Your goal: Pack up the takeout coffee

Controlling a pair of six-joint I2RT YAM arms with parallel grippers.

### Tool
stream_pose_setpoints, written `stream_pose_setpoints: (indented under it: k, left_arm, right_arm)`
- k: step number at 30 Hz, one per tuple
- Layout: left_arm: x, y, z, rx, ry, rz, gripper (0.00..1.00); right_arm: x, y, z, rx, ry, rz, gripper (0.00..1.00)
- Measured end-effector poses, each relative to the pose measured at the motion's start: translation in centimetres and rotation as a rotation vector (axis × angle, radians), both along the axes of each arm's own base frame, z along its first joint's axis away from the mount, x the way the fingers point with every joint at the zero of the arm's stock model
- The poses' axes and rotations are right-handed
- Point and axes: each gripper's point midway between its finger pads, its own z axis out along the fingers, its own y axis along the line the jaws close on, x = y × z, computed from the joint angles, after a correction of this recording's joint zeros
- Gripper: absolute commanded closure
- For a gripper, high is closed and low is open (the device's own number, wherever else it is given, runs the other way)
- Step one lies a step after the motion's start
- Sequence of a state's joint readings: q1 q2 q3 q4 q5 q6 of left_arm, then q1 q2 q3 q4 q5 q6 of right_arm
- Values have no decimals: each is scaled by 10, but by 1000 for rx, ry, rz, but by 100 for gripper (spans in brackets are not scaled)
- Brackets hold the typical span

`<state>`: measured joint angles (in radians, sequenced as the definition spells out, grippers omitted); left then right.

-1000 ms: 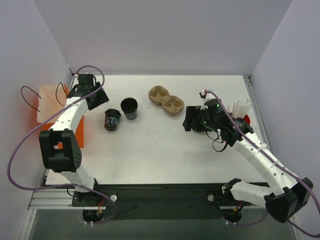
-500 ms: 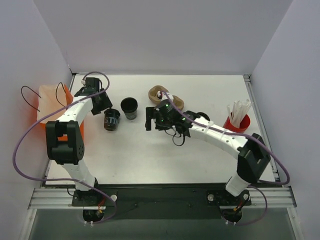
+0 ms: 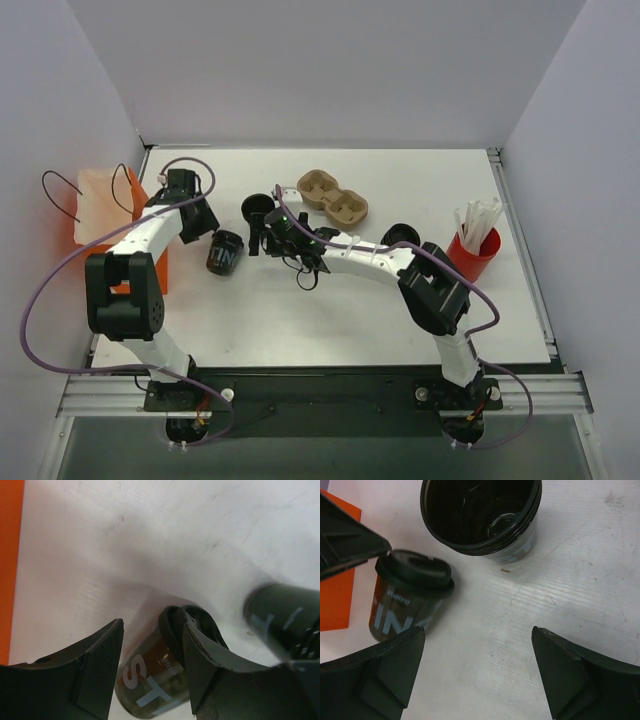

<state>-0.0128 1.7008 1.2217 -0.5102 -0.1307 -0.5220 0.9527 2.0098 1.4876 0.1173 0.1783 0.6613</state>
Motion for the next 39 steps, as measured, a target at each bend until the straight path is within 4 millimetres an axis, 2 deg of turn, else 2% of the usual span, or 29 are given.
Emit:
stream_pose_setpoints:
  k: [4,6,13,15,18,20,23,28,34,39]
  left_arm:
    - [-35,-1,-25,-12,101,12,40]
    - [-45,-1,-30,-16,131,14,40]
    - [-52,0,-18,-7,127,15,39]
    - [-54,2,-12,0,118,15,39]
    - [-55,4,0,13,92,13,39]
    - [-56,4,6,18,75,6,39]
    - [-59,4,10,21,65,0,39]
    - [-73,5,0,27,108,-15,39]
    - [-85,4,-8,30,155,-31,40]
    - [-94,5,-17,30,187,-47,40]
  right_arm:
    - [5,9,-6,32,-4,-9,7]
    - [5,15,-8,63,3,-23,7]
    - [-10,26,-14,168,80,-145,10]
    - [-25,25,-23,169,97,-183,9]
    - [-58,19,-43,136,124,-219,9]
    - [-75,24,-47,135,141,-220,9]
    - [-86,31,-45,156,143,-224,9]
    - [-84,39,-34,195,117,-239,9]
    - [-72,70,-8,290,69,-211,11]
    - [-67,86,-8,309,65,-192,12]
